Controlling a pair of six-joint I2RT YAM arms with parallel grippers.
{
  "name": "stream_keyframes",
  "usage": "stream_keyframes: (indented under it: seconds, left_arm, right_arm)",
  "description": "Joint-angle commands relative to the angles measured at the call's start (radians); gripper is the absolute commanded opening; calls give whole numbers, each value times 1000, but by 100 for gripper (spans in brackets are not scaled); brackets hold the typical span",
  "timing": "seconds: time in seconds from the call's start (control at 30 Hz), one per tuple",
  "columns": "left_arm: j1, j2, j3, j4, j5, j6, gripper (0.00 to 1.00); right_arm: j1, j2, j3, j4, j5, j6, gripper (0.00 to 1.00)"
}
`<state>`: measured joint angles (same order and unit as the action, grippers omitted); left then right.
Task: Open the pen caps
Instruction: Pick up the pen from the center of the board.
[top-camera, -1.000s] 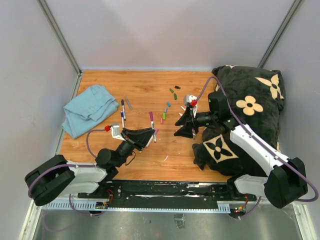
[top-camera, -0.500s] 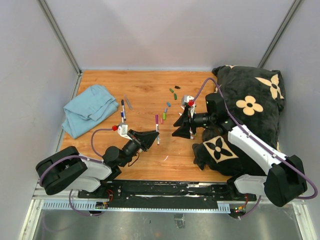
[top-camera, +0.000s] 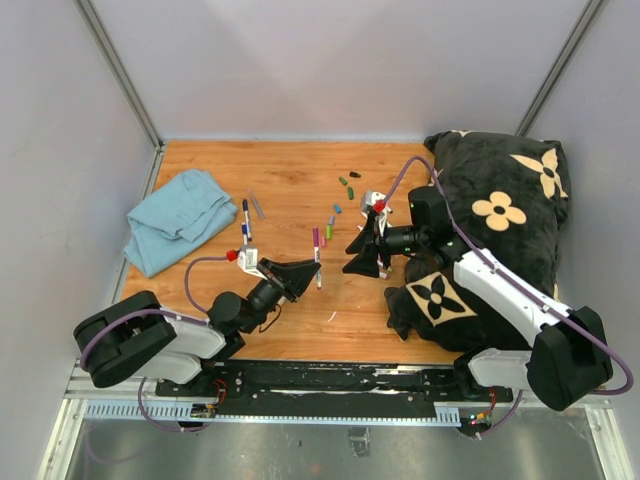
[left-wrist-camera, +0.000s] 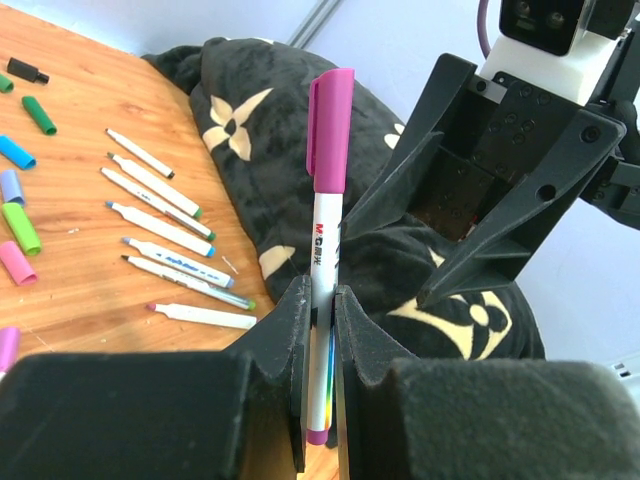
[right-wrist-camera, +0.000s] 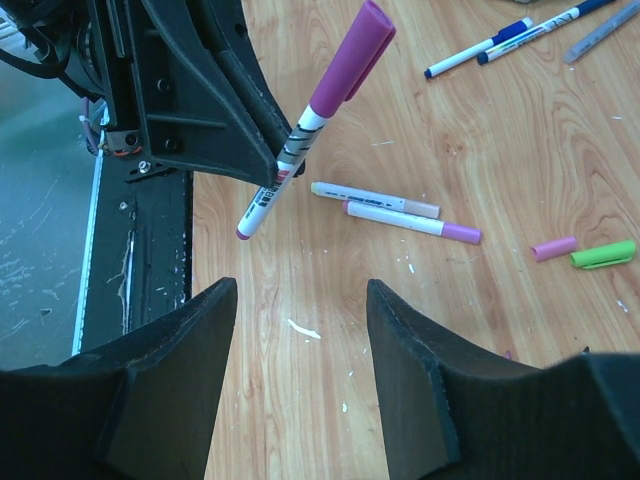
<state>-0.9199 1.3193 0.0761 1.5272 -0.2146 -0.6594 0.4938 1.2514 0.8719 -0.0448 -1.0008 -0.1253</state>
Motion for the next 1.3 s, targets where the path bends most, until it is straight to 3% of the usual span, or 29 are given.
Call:
stream_keyframes:
  seconds: [0.0,0.63,1.27]
  left_arm:
    - [-14,9,26,230,-27,12,0]
    - [-30,48,66,231,-40,7,0]
    - [-63,121,186,235,-54,17,0]
  right_arm:
    - [35,9,-8,32,6,24,56]
    - [38,27,-17,85,-13,91,56]
    - [48,60,-48,216,-26,274,53]
